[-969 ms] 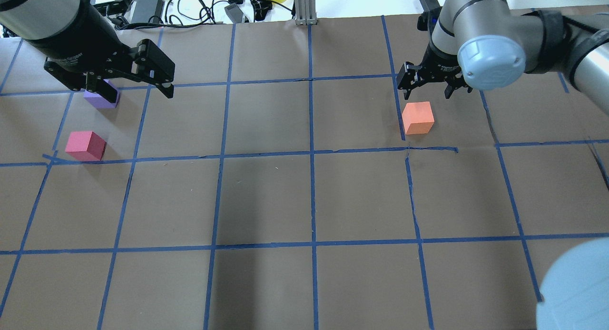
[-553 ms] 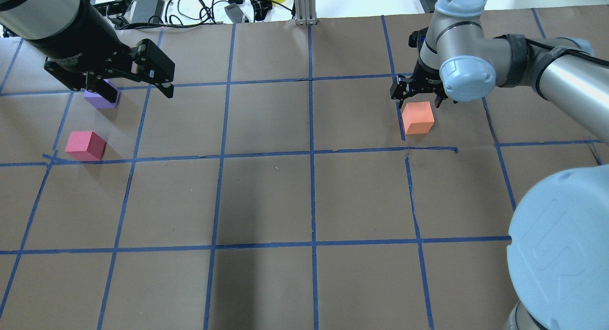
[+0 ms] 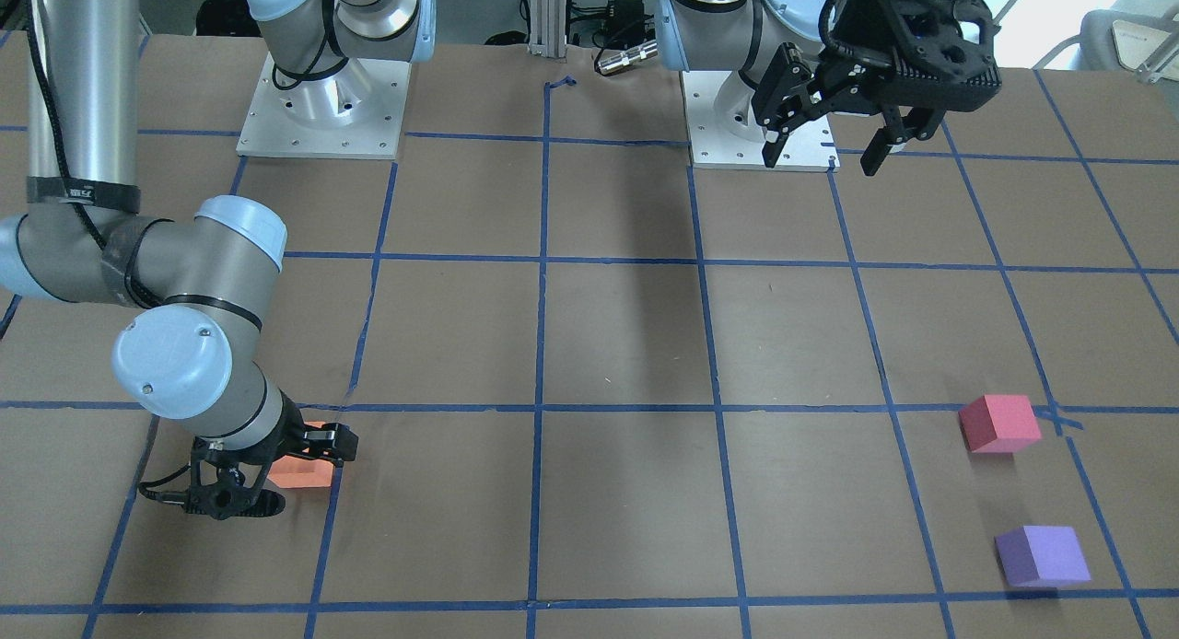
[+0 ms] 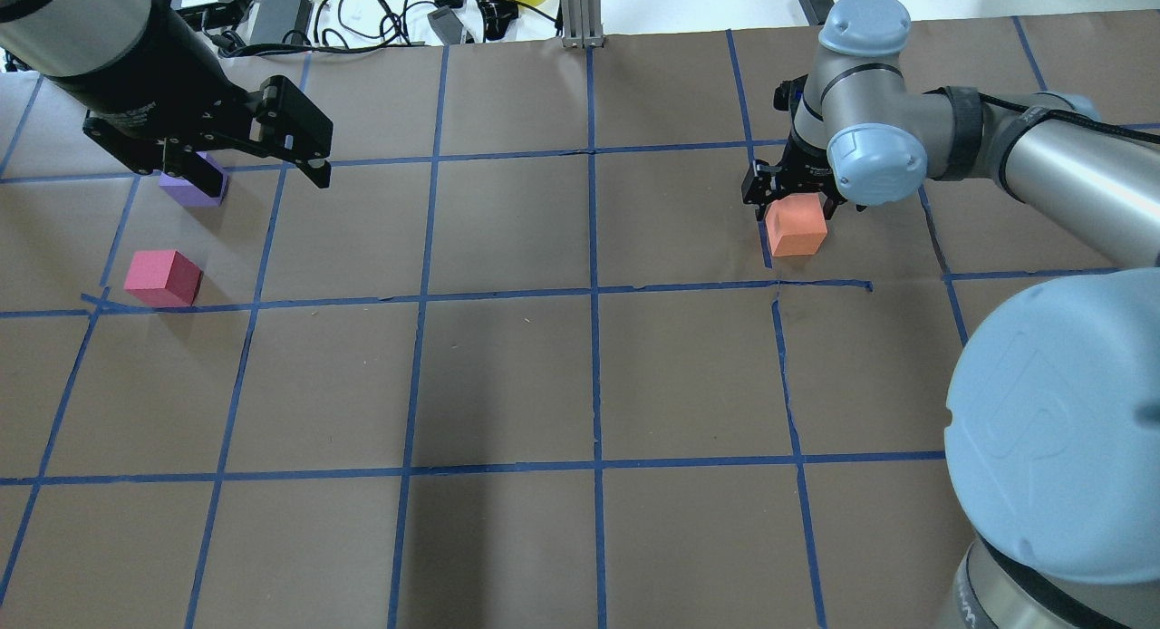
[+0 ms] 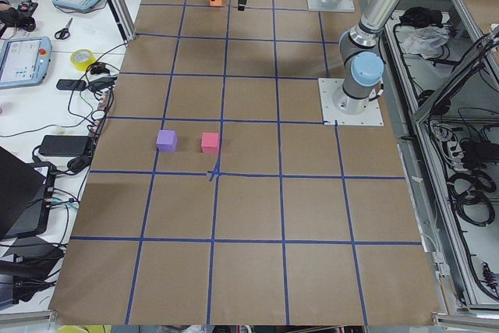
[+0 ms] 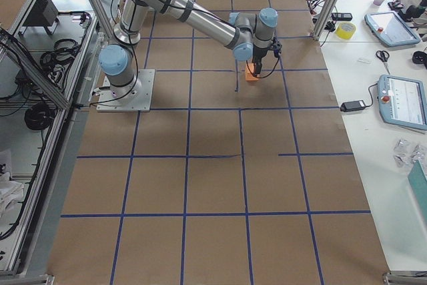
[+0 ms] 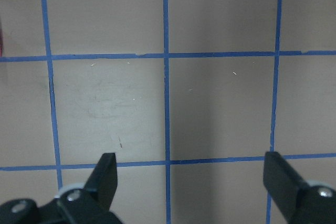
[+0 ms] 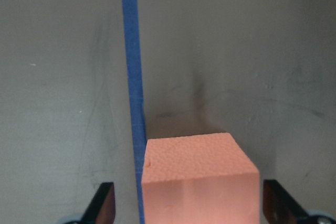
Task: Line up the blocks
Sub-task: 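Lower the right gripper onto the orange cube and close it, then carry the orange cube with the right gripper toward the table centre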
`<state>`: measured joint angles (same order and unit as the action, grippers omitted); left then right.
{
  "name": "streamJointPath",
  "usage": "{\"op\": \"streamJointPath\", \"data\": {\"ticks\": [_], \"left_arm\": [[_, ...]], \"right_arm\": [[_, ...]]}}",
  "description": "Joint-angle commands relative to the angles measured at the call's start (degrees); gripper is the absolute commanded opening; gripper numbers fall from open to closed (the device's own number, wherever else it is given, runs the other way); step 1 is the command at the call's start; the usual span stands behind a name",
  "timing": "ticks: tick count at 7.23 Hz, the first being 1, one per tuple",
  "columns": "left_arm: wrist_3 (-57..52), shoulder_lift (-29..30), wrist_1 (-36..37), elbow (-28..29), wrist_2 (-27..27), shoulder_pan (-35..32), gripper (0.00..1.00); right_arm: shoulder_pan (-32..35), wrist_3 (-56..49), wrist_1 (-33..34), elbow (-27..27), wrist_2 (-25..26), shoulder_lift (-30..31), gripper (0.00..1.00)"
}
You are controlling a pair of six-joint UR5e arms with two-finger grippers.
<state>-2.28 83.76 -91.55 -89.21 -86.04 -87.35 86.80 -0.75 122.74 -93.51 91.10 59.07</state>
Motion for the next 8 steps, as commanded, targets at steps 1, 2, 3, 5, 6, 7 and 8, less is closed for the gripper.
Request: {"op": "streamJointPath", "data": {"ticks": [1,2,3,5,6,7,8], "left_arm": [[0.0,0.0,0.0,0.0,0.0,0.0,1.0],[0.0,0.0,0.0,0.0,0.0,0.0,1.0],[0.0,0.1,0.1,0.0,0.0,-0.1,1.0],[0.0,-0.1,-0.1,0.0,0.0,0.0,1.0],[0.0,-0.1,-0.1,0.0,0.0,0.0,1.0],[0.0,-0.1,-0.1,0.0,0.0,0.0,1.0],[0.0,0.0,0.0,0.0,0.0,0.0,1.0]], "right_arm": [[-0.2,-0.4,1.0,0.0,0.0,-1.8,0.98],[-0.2,-0.4,1.2,0.0,0.1,-1.9,0.39],[-0.2,-0.5,0.9,0.1,0.0,-1.7,0.0],[-0.2,-0.3,0.0,1.0,-0.4,-0.5,0.0],[1.0,0.8,0.0,1.5,-1.5,1.0,0.0],[3.8,3.4,-0.4,3.2,-4.1,1.7,0.0],[6.9,4.9,-2.7,5.6,-4.4,2.2,0.0]]}}
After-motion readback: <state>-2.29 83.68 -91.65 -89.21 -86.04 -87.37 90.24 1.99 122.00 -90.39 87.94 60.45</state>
